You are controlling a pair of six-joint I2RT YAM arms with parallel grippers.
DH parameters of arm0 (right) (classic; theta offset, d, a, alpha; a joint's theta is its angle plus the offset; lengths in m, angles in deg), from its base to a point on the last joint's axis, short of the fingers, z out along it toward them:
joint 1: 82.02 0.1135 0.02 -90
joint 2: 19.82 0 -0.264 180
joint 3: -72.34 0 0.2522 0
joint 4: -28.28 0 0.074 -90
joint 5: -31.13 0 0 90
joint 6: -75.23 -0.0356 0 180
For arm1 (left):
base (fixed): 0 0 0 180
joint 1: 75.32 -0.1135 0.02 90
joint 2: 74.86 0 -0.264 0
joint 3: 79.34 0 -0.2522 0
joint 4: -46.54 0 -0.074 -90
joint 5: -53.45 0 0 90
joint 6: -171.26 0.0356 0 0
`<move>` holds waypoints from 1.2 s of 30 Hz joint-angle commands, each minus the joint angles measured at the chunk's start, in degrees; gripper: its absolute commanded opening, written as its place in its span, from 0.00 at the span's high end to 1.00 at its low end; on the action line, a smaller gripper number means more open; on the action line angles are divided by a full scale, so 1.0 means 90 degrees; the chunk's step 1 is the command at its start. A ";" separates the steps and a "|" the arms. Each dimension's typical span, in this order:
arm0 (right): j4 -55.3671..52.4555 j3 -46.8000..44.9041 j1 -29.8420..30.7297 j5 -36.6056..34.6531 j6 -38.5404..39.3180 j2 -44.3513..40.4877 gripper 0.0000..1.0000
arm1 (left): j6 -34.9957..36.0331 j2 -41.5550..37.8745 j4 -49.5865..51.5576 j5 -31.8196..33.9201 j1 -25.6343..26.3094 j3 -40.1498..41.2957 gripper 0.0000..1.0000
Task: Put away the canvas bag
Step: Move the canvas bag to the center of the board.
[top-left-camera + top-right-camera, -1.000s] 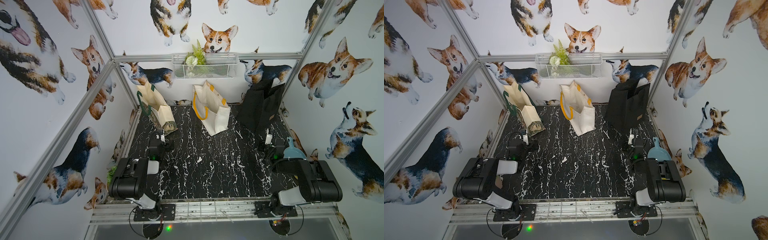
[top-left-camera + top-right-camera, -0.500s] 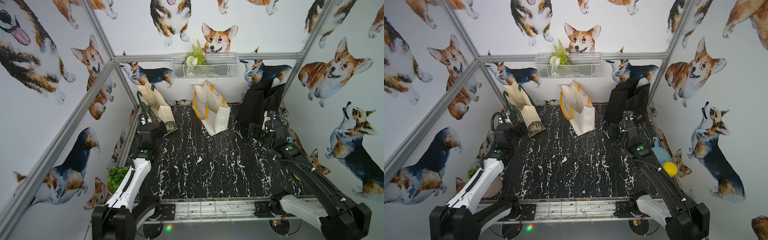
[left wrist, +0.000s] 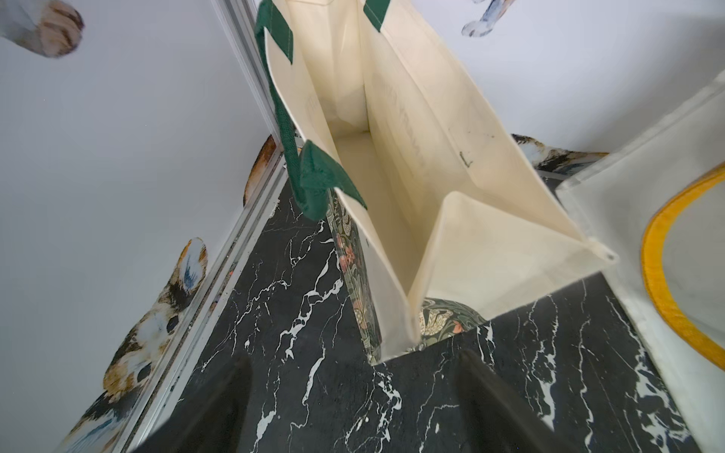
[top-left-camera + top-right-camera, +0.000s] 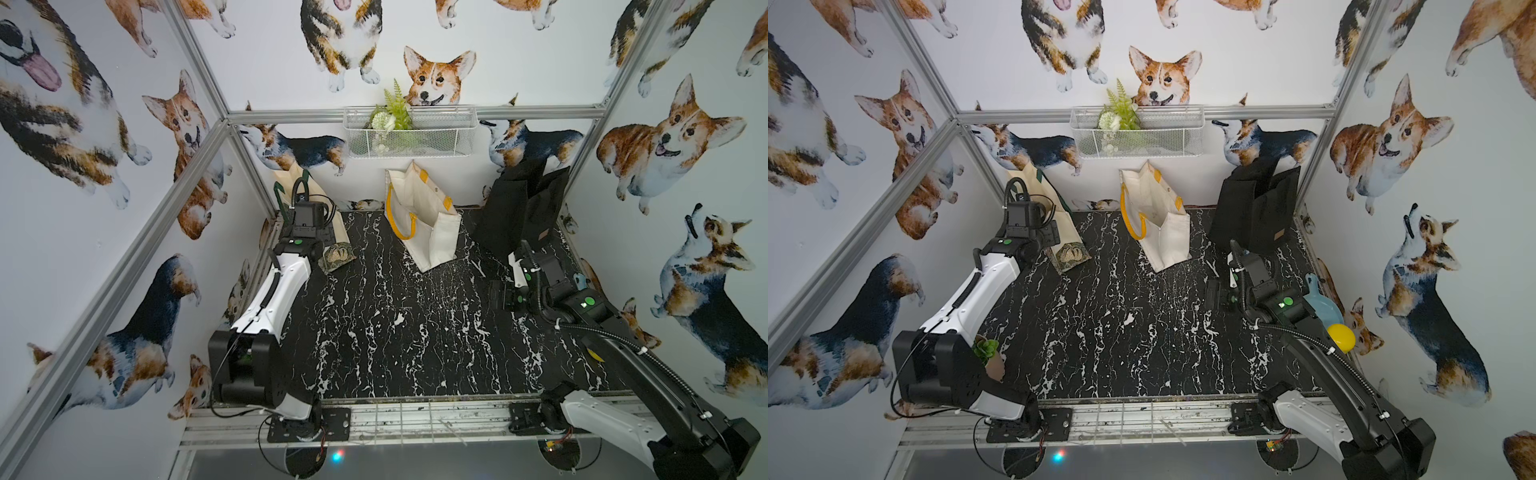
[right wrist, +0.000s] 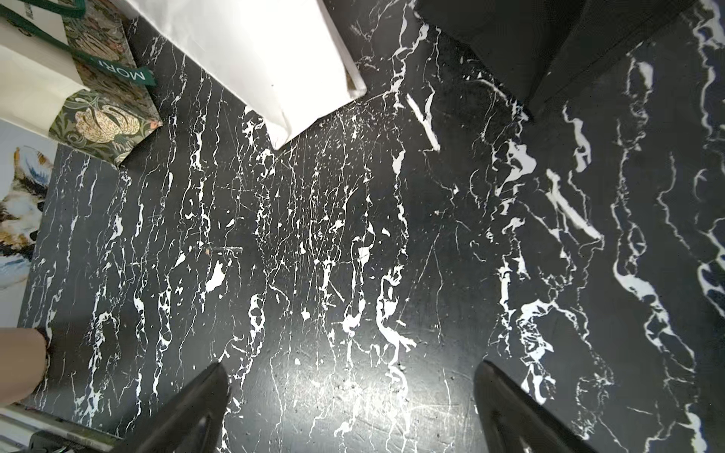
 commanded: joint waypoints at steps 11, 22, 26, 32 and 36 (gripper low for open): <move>-0.0052 -0.0549 0.0131 -0.0102 -0.0175 -0.0201 0.03 | -0.0017 0.1143 0.0112 0.0144 -0.0026 -0.1027 0.95; -0.0747 -0.0063 0.0189 -0.0152 -0.0124 -0.0442 0.09 | -0.0084 0.0151 0.0906 -0.0336 0.0228 -0.0708 1.00; -0.1613 0.0669 0.0238 -0.0456 0.0208 -0.0187 0.04 | -0.0226 -0.0957 0.1195 -0.0693 0.0779 -0.0057 1.00; -0.2668 0.1512 0.0248 -0.0288 0.0494 0.0161 0.01 | -0.0698 -0.2601 0.1667 -0.0862 0.2255 0.0685 1.00; -0.2518 0.1554 0.0248 0.0118 0.0215 -0.0040 0.01 | -0.1431 -0.3000 0.2010 -0.0677 0.3635 0.0854 1.00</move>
